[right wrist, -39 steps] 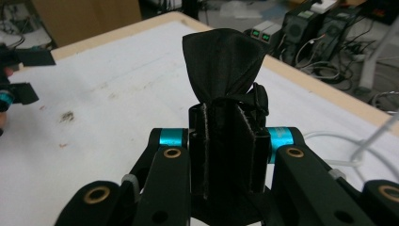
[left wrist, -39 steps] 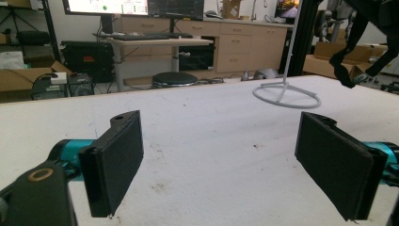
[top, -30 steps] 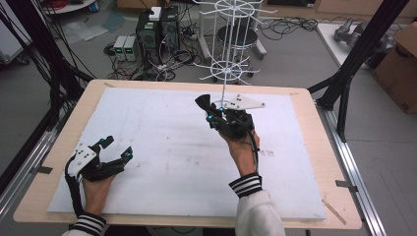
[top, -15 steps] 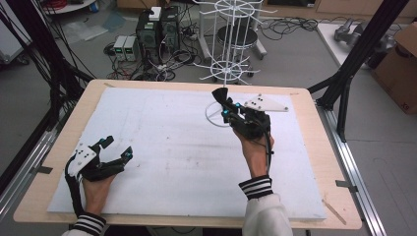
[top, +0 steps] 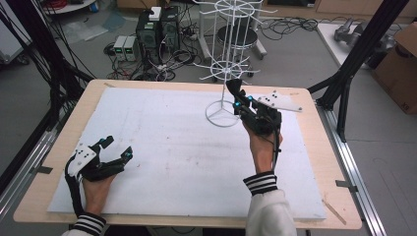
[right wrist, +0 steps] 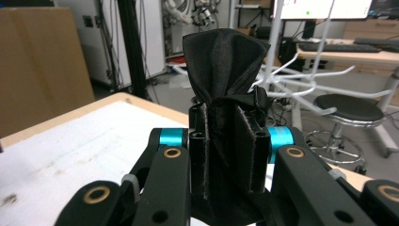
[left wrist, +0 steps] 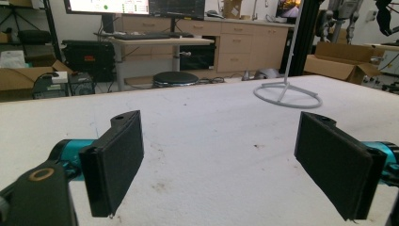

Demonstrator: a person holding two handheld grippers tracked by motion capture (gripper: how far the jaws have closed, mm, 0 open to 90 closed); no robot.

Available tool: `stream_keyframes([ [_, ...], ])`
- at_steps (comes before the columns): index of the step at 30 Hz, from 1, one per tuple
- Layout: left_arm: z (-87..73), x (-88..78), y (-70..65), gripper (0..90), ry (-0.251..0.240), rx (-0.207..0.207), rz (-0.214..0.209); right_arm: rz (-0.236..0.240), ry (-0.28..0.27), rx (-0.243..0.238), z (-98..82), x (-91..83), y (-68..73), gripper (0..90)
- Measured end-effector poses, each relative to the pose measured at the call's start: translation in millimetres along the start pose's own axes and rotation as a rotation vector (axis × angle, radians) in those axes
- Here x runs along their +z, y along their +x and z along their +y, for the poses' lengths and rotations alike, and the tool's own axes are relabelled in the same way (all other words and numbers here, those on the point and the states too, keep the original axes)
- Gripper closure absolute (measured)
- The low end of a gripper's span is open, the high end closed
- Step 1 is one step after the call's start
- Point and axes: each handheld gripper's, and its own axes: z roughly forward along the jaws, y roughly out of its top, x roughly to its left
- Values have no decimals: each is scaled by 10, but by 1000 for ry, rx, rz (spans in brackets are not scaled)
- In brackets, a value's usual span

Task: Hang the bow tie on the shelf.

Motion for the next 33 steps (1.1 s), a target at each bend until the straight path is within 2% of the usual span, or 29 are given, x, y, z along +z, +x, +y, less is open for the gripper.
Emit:
stream_keyframes([
  [7, 0, 0, 2, 165, -1, -3, 2, -17, -20, 23, 86, -66, -144, 765],
  [14, 0, 0, 1, 165, 0, -2, 3, -63, -37, 37, 153, -131, -326, 765],
  [20, 0, -1, 1, 165, 0, -2, 2, -107, -46, 39, 232, -103, -453, 764],
  [25, 0, 1, 1, 165, -2, -6, 3, -120, -53, 45, 274, -22, -511, 764],
  [33, 0, 4, 3, 165, -3, -7, 3, -107, -67, 47, 325, 133, -480, 764],
])
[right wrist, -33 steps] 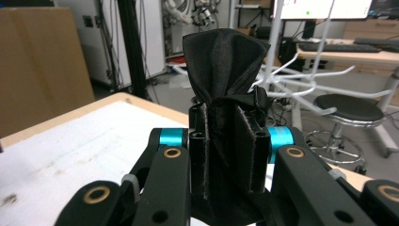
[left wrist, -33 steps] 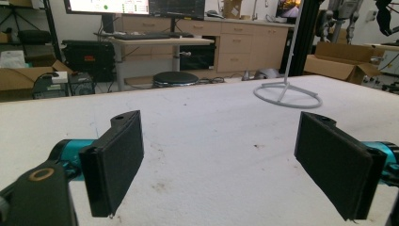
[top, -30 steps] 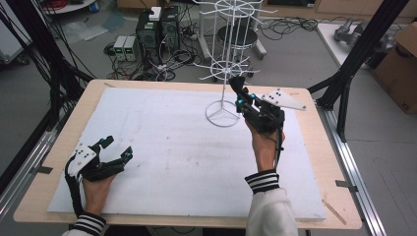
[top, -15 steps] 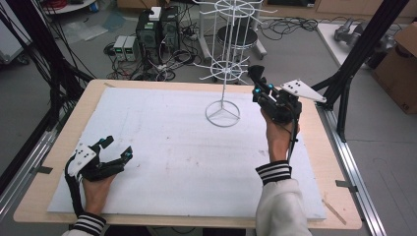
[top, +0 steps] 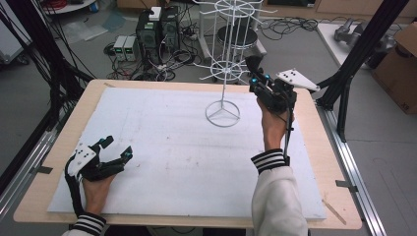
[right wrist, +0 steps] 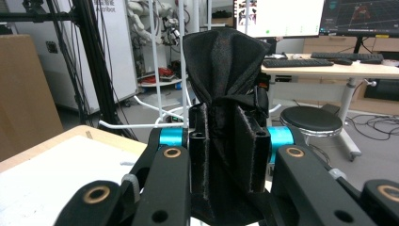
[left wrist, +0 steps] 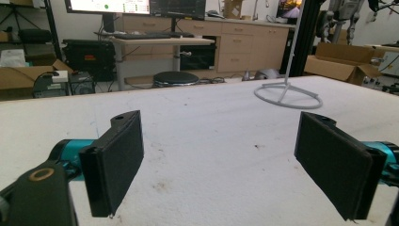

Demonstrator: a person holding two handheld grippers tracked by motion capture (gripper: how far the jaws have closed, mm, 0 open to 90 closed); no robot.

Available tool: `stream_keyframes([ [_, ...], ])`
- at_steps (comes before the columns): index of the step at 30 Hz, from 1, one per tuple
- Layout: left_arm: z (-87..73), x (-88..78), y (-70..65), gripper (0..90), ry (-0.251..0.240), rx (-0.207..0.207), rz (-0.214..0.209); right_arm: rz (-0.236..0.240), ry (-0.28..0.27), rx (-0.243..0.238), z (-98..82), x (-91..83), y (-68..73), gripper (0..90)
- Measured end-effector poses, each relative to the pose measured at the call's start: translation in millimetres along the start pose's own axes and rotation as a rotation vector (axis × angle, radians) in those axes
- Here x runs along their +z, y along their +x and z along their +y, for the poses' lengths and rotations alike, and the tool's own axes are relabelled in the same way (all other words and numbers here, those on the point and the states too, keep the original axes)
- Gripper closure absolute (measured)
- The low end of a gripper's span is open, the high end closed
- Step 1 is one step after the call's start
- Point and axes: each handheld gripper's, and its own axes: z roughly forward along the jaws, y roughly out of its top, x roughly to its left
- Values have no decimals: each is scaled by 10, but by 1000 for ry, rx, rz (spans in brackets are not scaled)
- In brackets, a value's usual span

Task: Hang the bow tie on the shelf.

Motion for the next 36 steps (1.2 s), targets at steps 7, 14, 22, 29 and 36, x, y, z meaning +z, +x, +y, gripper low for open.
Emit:
stream_keyframes([
  [7, 0, 0, 1, 165, 1, -2, -2, 16, -4, 7, -4, 66, 42, 764],
  [14, 0, 0, 1, 165, 2, -1, -1, 30, -17, 20, 16, 107, 75, 763],
  [22, 2, -1, 3, 165, 4, 1, 0, 43, -9, 25, -10, 184, 115, 763],
  [29, 2, -2, 5, 165, 4, 1, 0, 50, 2, 31, -37, 241, 141, 762],
  [36, 1, -2, 5, 164, 3, 1, 0, 61, 25, 31, -61, 282, 164, 762],
])
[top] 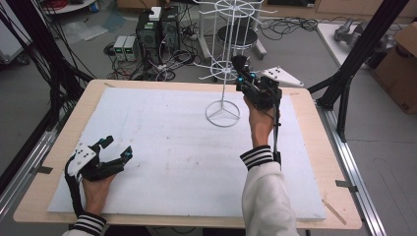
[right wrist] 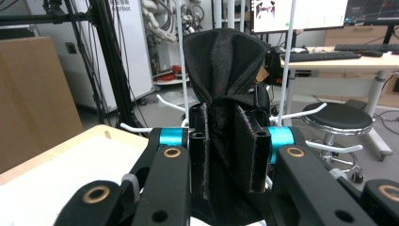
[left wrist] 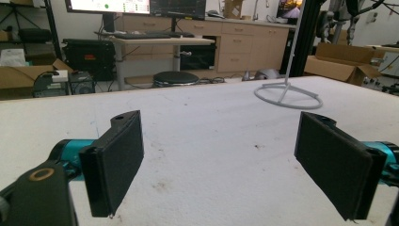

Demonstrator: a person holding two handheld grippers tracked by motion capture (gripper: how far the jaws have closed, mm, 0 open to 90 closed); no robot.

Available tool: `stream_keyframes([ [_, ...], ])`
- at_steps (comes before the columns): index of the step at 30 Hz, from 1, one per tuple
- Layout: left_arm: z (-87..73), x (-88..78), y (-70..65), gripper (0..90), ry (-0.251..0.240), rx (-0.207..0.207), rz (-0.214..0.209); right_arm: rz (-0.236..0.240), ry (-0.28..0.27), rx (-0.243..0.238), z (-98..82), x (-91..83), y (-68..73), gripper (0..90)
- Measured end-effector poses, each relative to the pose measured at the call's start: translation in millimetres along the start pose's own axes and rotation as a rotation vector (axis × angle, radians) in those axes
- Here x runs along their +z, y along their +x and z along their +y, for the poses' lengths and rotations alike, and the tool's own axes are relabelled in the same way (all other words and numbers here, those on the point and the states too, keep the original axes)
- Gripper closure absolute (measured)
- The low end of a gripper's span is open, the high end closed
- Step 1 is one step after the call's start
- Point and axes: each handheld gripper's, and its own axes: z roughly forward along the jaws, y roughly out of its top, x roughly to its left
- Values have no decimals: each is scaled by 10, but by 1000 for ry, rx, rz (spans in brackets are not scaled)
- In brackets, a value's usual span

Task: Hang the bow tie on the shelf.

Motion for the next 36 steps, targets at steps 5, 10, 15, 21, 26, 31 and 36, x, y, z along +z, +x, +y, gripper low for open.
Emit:
stream_keyframes([
  [5, 0, 1, -2, 165, -1, -1, -1, 3, 15, 0, -22, 21, 11, 761],
  [10, 0, 0, -2, 165, 0, -1, -1, 10, 37, -7, -79, 45, 8, 761],
  [15, 0, 1, -3, 165, 0, -1, -1, 6, 62, -36, -147, 53, 33, 760],
  [21, 0, 2, -4, 165, 1, -1, 0, 1, 88, -69, -221, 51, 68, 760],
  [26, 0, 3, -5, 165, 3, 1, 0, -1, 93, -93, -272, 28, 104, 759],
  [31, 0, 3, -6, 165, 4, 1, 1, 7, 102, -96, -289, 14, 121, 759],
  [36, 0, 3, -6, 165, 5, 2, 0, 11, 113, -103, -326, 4, 138, 758],
])
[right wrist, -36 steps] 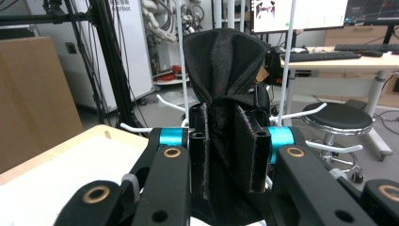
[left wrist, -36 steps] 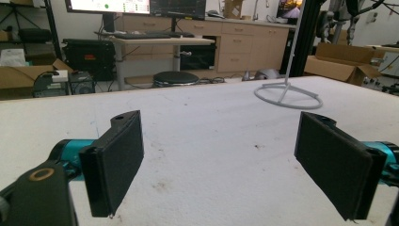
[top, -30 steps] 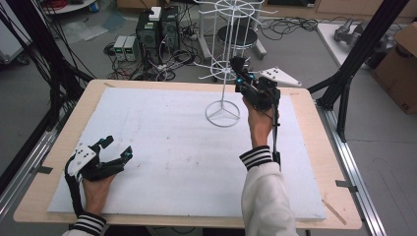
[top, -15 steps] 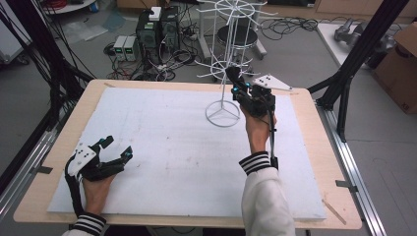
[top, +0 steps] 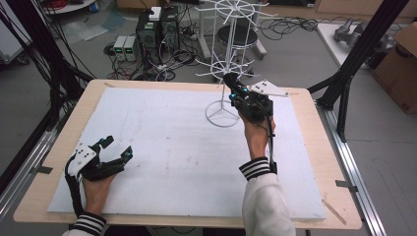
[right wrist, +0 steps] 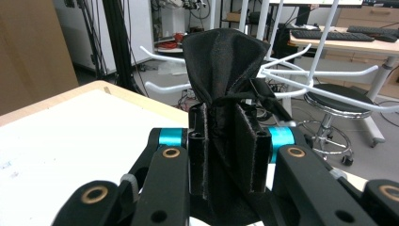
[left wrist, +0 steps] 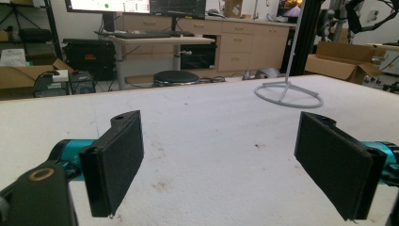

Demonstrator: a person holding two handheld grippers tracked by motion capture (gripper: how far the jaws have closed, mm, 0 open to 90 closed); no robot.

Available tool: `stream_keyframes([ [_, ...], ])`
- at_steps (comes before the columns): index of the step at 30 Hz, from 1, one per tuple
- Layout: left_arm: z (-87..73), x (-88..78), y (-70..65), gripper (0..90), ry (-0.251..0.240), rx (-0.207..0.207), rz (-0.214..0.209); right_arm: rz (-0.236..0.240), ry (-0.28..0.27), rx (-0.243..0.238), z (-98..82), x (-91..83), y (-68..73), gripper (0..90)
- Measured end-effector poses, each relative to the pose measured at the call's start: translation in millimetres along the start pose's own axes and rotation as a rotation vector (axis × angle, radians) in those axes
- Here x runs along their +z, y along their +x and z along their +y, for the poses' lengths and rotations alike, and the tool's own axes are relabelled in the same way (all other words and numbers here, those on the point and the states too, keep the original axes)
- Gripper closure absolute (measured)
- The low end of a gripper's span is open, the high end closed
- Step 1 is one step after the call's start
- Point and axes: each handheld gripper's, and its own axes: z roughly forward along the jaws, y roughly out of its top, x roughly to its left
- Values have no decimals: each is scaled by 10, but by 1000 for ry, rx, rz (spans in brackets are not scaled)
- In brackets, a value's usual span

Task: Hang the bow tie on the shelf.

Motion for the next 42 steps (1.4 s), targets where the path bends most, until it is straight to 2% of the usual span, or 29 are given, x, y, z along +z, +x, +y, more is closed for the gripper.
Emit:
stream_keyframes([
  [12, 0, 0, 0, 165, 0, 2, -1, 0, 29, 17, -117, 28, -27, 751],
  [14, 0, 1, -3, 165, -1, 2, 0, 10, 52, 35, -147, 42, -42, 746],
  [22, 1, 0, -1, 165, 0, 3, 0, 39, 76, 63, -241, 69, -80, 724],
  [26, 0, 1, -3, 165, 0, 3, 0, 33, 86, 58, -283, 79, -76, 571],
  [27, 0, 1, -2, 165, 0, 3, 0, 31, 86, 58, -294, 74, -71, 502],
  [29, 0, 1, -3, 165, -1, 3, 0, 8, 86, 57, -309, 66, -52, 265],
  [30, 0, 1, -3, 165, 0, 4, 1, 12, 96, 45, -317, 54, -41, 186],
  [32, -1, 3, -6, 164, -2, 2, 1, 29, 95, 11, -338, 18, -20, 93],
  [35, 0, 2, -6, 165, -2, 3, 1, 57, 79, -20, -373, -77, 13, 89],
  [37, 0, 2, -8, 165, 0, 7, 0, 60, 66, -12, -404, -145, 29, 5],
  [42, 0, -2, -3, 165, -3, 4, -2, 73, 16, 4, -512, -391, 51, 5],
])
